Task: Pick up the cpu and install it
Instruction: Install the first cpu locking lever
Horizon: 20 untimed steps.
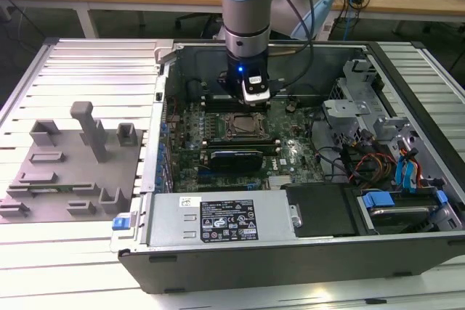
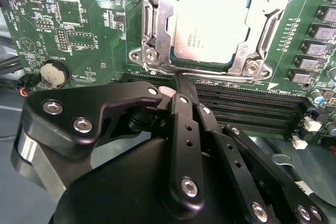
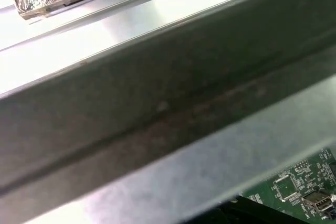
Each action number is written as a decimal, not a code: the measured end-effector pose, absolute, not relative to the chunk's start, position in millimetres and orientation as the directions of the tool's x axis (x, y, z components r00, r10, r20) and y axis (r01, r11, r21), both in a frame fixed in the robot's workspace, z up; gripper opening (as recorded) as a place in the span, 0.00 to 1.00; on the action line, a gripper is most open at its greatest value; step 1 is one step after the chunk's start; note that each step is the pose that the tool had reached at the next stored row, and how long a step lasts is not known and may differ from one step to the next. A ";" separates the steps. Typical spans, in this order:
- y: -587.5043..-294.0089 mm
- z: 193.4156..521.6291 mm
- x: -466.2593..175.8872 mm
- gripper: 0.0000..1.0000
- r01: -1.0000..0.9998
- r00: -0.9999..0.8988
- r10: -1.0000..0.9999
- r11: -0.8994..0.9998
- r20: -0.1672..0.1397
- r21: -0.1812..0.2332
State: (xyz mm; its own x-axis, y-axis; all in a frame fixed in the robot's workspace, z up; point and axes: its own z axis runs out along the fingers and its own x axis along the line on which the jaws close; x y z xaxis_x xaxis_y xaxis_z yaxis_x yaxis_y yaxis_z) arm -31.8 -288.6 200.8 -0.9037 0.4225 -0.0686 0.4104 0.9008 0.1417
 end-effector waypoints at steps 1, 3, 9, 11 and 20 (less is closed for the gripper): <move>-288.6 200.8 -31.4 0.11 0.411 -0.903 0.423 0.901 -0.069 0.141; -288.6 200.7 -30.4 0.11 0.412 -0.903 0.424 0.900 -0.069 0.141; -288.6 200.5 -25.5 0.11 0.417 -0.901 0.429 0.898 -0.070 0.138; -288.6 200.5 -25.3 0.11 0.418 -0.900 0.430 0.898 -0.070 0.138; -288.6 200.5 -25.3 0.11 0.418 -0.900 0.431 0.897 -0.068 0.142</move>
